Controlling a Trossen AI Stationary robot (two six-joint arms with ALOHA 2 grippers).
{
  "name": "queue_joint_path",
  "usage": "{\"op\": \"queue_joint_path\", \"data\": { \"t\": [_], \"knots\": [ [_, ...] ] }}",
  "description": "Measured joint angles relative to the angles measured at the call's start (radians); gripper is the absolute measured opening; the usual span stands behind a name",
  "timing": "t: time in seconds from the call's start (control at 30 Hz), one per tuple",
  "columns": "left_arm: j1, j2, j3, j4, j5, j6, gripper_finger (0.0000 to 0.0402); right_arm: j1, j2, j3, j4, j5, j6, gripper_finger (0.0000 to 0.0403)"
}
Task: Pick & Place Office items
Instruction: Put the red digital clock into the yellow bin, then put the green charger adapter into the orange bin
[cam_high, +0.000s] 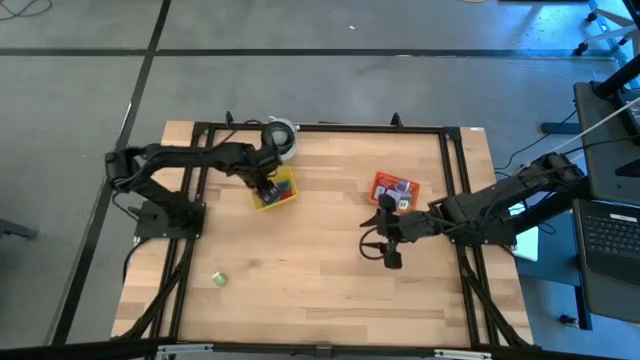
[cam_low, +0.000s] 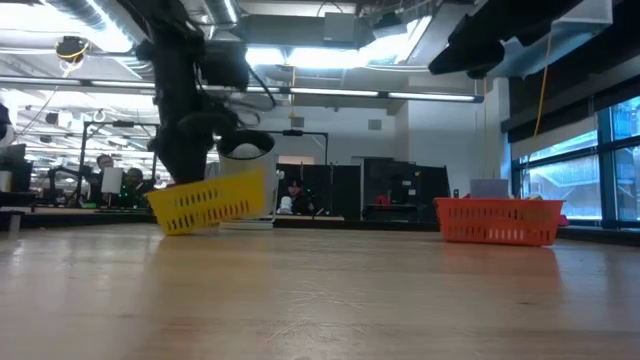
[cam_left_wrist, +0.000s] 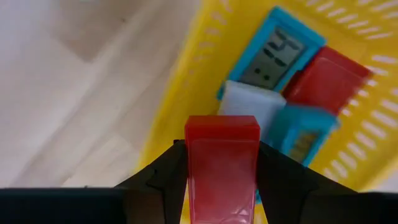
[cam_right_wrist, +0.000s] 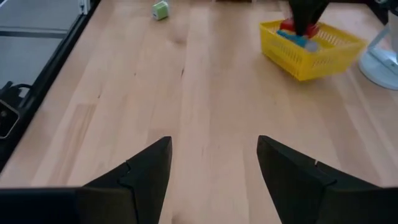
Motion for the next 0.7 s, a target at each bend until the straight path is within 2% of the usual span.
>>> {"op": "queue_joint_path", "data": {
  "t": [0.17, 0.37, 0.7],
  "knots": [
    [-0.001, 0.09, 0.0, 0.042, 0.052, 0.016, 0.0156, -0.018, 0.0, 0.0, 0.003, -0.008, -0.014, 0.0238],
    [-0.002, 0.093, 0.002, 0.053, 0.065, 0.015, 0.0154, -0.02, 0.0, 0.0, 0.003, -0.019, -0.021, 0.0238],
    [-0.016, 0.025, 0.071, 0.049, 0.106, 0.041, 0.0225, -0.02, 0.0, 0.0, 0.003, -0.019, -0.043, 0.0238]
  ]
}}
